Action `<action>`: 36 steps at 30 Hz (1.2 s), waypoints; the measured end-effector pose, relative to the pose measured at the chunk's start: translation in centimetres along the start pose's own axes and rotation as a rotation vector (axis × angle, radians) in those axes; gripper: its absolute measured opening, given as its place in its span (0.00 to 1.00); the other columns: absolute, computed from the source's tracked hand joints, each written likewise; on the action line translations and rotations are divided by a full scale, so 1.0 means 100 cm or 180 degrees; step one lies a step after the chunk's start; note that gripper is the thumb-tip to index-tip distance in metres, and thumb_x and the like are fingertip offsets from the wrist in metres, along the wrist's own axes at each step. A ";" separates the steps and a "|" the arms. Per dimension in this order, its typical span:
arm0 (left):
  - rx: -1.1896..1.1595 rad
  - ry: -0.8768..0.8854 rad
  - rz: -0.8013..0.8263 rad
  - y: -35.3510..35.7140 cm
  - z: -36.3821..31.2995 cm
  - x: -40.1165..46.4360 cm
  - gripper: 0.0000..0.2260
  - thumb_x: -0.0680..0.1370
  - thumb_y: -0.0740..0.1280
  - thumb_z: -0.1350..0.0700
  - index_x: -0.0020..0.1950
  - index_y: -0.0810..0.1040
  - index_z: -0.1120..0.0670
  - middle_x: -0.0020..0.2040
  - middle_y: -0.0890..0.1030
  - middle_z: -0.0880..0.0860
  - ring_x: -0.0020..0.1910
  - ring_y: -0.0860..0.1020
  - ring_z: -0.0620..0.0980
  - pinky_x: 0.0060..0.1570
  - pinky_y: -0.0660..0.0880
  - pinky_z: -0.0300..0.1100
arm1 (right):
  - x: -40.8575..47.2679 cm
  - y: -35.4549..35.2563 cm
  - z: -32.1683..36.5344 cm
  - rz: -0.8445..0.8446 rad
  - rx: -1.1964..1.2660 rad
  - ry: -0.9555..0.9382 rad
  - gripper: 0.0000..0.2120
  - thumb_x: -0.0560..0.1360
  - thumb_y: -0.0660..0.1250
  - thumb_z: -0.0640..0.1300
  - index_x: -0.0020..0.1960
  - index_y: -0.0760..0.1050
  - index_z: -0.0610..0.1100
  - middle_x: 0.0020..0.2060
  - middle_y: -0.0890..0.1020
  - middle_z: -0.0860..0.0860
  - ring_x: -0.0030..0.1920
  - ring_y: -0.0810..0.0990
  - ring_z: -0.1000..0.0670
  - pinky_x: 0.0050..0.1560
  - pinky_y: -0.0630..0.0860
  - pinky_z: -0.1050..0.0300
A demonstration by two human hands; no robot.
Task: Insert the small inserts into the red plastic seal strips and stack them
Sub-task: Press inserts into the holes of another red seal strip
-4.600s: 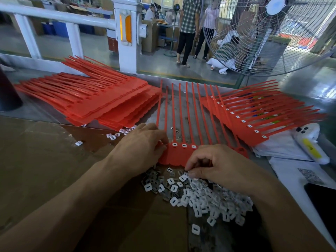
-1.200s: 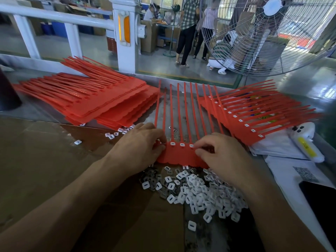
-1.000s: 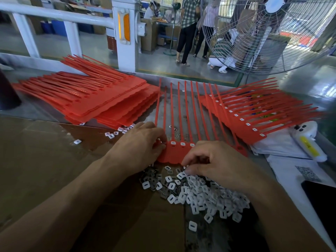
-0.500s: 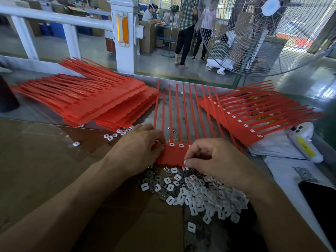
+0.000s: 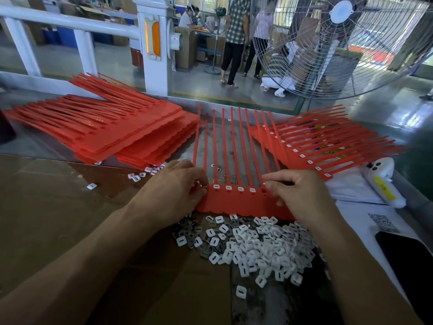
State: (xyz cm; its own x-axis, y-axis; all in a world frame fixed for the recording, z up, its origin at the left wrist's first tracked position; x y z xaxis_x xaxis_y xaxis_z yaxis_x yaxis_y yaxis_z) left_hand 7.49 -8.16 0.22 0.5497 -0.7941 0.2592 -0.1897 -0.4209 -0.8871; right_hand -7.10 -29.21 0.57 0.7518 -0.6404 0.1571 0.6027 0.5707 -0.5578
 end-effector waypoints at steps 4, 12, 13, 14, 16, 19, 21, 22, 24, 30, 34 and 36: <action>-0.0008 -0.0005 -0.0013 -0.001 0.000 0.000 0.09 0.81 0.66 0.47 0.61 0.79 0.43 0.59 0.76 0.44 0.62 0.70 0.45 0.64 0.70 0.45 | 0.003 0.003 -0.004 -0.0013 -0.0327 0.0036 0.09 0.77 0.75 0.45 0.48 0.85 0.60 0.45 0.86 0.62 0.37 0.80 0.61 0.42 0.73 0.65; 0.0005 0.0005 -0.0003 -0.002 -0.001 -0.001 0.10 0.81 0.66 0.47 0.61 0.79 0.44 0.59 0.76 0.44 0.62 0.70 0.46 0.64 0.70 0.45 | 0.004 0.007 0.002 0.0062 -0.0849 -0.0128 0.09 0.79 0.73 0.40 0.57 0.86 0.47 0.47 0.83 0.58 0.44 0.75 0.69 0.41 0.68 0.79; 0.0001 0.0005 -0.0011 -0.002 -0.001 -0.001 0.10 0.81 0.66 0.47 0.61 0.79 0.44 0.59 0.76 0.44 0.62 0.70 0.46 0.64 0.70 0.45 | 0.004 0.007 0.003 0.0095 -0.0905 -0.0128 0.09 0.79 0.72 0.40 0.58 0.85 0.47 0.47 0.82 0.58 0.44 0.75 0.69 0.41 0.68 0.78; 0.0003 0.0004 -0.0014 -0.002 -0.002 0.000 0.10 0.81 0.66 0.47 0.61 0.79 0.44 0.59 0.76 0.44 0.62 0.70 0.46 0.64 0.70 0.45 | 0.004 0.008 0.003 0.0130 -0.0953 -0.0117 0.09 0.79 0.72 0.40 0.59 0.85 0.47 0.48 0.83 0.58 0.44 0.76 0.67 0.41 0.68 0.77; 0.0014 0.0003 -0.0016 -0.002 -0.002 0.000 0.10 0.81 0.66 0.47 0.61 0.79 0.44 0.59 0.76 0.44 0.62 0.70 0.46 0.64 0.70 0.44 | 0.004 0.009 0.003 0.0174 -0.1039 -0.0107 0.10 0.80 0.72 0.40 0.60 0.85 0.47 0.52 0.85 0.55 0.46 0.78 0.62 0.45 0.68 0.75; 0.0020 0.0001 -0.0015 -0.002 -0.002 0.000 0.10 0.81 0.66 0.47 0.61 0.79 0.44 0.59 0.76 0.44 0.62 0.70 0.45 0.64 0.69 0.43 | 0.004 0.010 0.002 0.0231 -0.1058 -0.0044 0.10 0.80 0.72 0.41 0.60 0.85 0.48 0.58 0.85 0.52 0.52 0.78 0.57 0.55 0.72 0.63; 0.0018 0.0000 -0.0009 -0.002 -0.001 0.000 0.10 0.81 0.66 0.47 0.61 0.79 0.44 0.59 0.75 0.44 0.62 0.70 0.45 0.64 0.69 0.43 | 0.004 0.011 0.000 0.0268 -0.1076 0.0000 0.11 0.80 0.71 0.41 0.61 0.85 0.48 0.60 0.84 0.51 0.55 0.78 0.56 0.58 0.72 0.61; 0.0017 -0.0002 -0.0009 -0.002 -0.001 0.000 0.10 0.81 0.66 0.47 0.61 0.79 0.44 0.59 0.75 0.44 0.62 0.70 0.45 0.63 0.69 0.43 | 0.004 0.011 0.000 0.0269 -0.1102 -0.0003 0.11 0.80 0.71 0.42 0.61 0.85 0.48 0.61 0.84 0.51 0.56 0.79 0.55 0.59 0.71 0.60; 0.0024 -0.0008 -0.0014 -0.002 -0.001 0.000 0.10 0.81 0.66 0.47 0.61 0.79 0.44 0.59 0.76 0.44 0.62 0.70 0.45 0.63 0.69 0.42 | 0.005 0.012 0.001 0.0273 -0.1189 -0.0027 0.12 0.80 0.71 0.42 0.62 0.85 0.49 0.62 0.83 0.50 0.61 0.80 0.52 0.60 0.71 0.60; 0.0006 -0.0015 -0.0015 -0.002 -0.001 0.000 0.10 0.81 0.66 0.47 0.61 0.79 0.44 0.59 0.76 0.44 0.63 0.70 0.45 0.64 0.69 0.43 | 0.001 0.008 0.007 0.0100 -0.1181 -0.0122 0.14 0.81 0.68 0.38 0.64 0.83 0.48 0.61 0.84 0.53 0.62 0.81 0.53 0.60 0.71 0.62; -0.0011 -0.0014 -0.0022 -0.002 0.000 0.000 0.10 0.81 0.67 0.47 0.61 0.79 0.44 0.59 0.76 0.44 0.62 0.70 0.46 0.65 0.70 0.45 | -0.002 0.003 0.011 -0.0014 -0.1338 -0.0146 0.11 0.80 0.67 0.39 0.55 0.87 0.49 0.52 0.87 0.55 0.52 0.83 0.55 0.51 0.74 0.61; -0.0021 -0.0013 -0.0023 -0.001 0.000 0.001 0.09 0.81 0.67 0.47 0.60 0.79 0.43 0.58 0.76 0.43 0.62 0.70 0.46 0.65 0.71 0.46 | -0.003 0.004 0.011 0.0046 -0.1388 -0.0138 0.12 0.80 0.67 0.39 0.54 0.87 0.49 0.53 0.87 0.55 0.50 0.83 0.56 0.49 0.75 0.61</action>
State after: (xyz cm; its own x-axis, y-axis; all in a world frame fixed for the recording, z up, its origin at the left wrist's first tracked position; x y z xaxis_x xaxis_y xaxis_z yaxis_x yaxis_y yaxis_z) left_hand 7.56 -8.14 0.36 0.5544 -0.7893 0.2640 -0.1911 -0.4294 -0.8827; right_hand -6.84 -28.21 1.22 0.7754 -0.6065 0.1756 0.4297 0.3030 -0.8506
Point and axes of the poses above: each hand's wrist, its own x-axis towards the middle knuckle, its own y-axis out of the palm, z = x × y, the point moved 7 cm from there along x, towards the middle knuckle
